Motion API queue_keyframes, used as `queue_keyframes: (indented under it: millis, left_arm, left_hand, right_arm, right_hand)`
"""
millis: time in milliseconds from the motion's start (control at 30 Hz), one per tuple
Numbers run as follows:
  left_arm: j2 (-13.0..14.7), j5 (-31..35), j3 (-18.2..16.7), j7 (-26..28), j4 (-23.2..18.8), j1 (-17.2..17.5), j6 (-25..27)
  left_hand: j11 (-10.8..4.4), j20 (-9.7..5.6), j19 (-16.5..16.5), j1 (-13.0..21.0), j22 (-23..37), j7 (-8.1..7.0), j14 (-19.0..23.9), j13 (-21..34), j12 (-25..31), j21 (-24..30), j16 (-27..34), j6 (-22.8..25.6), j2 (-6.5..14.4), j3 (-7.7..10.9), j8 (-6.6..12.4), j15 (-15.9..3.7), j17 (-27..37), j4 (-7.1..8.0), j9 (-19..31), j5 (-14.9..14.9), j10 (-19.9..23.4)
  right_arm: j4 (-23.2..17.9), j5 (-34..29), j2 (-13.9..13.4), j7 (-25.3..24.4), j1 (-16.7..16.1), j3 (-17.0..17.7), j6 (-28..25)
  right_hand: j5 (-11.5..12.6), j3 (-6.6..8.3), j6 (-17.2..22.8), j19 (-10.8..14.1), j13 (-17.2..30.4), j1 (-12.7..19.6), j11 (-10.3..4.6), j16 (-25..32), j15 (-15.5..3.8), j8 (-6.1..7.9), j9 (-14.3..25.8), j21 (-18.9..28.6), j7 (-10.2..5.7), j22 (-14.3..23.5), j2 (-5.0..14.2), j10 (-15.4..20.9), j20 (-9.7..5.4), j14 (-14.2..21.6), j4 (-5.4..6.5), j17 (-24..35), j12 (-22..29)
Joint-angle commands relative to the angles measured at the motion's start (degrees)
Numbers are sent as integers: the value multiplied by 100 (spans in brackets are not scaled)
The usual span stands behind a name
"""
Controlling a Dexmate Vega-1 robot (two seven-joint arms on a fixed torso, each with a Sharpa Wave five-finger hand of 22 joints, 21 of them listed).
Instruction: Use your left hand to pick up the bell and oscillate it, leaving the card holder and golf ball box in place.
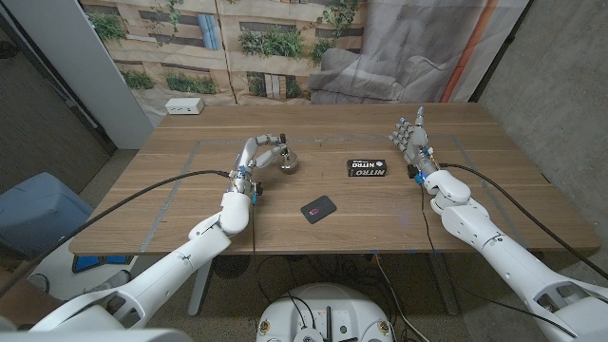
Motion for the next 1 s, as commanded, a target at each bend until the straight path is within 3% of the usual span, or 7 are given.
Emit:
queue_keyframes:
  millis: [33,433,1000]
  left_arm:
    - [-15,-814,-333,-426,-754,351,804]
    - [-36,-1322,-513,-552,-1289,548,1418]
    - [38,-2312,-689,-811,-2196,771,2715]
  left_hand:
    - [-11,24,16,3,10,141,45,27,43,-8,0,248,46,-11,72,-704,12,6,47,23,64]
    - [-8,41,34,0,9,178,70,25,55,-1,11,278,55,-30,80,-678,18,16,45,25,126]
    - [-5,69,47,-3,9,186,140,23,52,2,8,306,61,-14,88,-665,13,11,44,32,173]
  right_arm:
    - [-5,0,-3,0,-5,1,0]
    - [4,-4,5,-1,1,-4,3]
    - [-7,0,-2,-4,-5,0,-3]
  right_hand:
    - [38,-36,-48,40,22,17,5,22,3,33,17,31,0,18,557,-33,-4,-17,-7,24,26]
    - [38,-36,-49,38,22,17,10,19,3,33,17,30,-2,18,557,-29,-6,-25,-7,24,28]
    - [38,-36,-51,38,21,17,18,20,-1,32,17,30,3,18,557,-26,-5,-21,-7,24,28]
